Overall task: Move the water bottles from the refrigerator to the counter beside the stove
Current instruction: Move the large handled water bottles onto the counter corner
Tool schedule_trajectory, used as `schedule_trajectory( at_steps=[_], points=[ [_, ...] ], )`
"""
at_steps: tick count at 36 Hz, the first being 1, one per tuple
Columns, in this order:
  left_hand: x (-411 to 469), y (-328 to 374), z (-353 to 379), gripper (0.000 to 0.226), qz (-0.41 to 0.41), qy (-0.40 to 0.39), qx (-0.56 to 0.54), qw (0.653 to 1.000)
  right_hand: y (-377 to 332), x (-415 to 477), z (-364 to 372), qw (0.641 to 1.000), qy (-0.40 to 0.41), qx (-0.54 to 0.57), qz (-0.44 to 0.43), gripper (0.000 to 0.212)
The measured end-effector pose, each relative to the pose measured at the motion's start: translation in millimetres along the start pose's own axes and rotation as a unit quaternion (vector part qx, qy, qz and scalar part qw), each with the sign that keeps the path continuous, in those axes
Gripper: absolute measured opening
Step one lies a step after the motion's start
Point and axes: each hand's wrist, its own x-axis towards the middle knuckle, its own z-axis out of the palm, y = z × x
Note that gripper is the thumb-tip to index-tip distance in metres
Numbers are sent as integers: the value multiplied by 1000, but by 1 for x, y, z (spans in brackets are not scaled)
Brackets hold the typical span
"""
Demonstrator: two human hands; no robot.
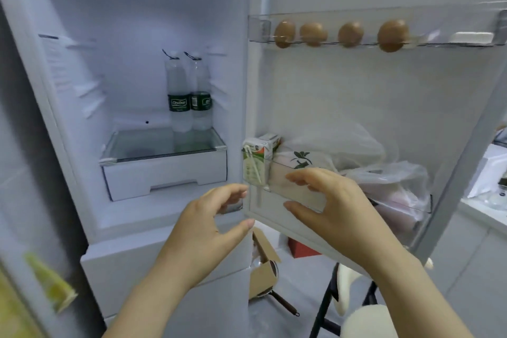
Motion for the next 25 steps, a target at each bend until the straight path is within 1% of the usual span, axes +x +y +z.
schedule_trajectory(
  at_steps=[7, 12, 17, 25],
  points=[
    [18, -17, -6, 40, -41, 57, 17, 997, 7, 46, 29, 996, -2, 79, -44, 40],
    [30, -35, -19, 40, -64, 90, 23, 994, 2, 77, 55, 992, -5, 112, -61, 42],
    [48, -57, -38, 40, -77, 112, 38, 990, -3, 108, 79, 990, -21, 117, -72, 43],
    [89, -105, -81, 38, -73, 120, 44, 989, -22, 168, 118, 991, -10, 111, -71, 42]
  ],
)
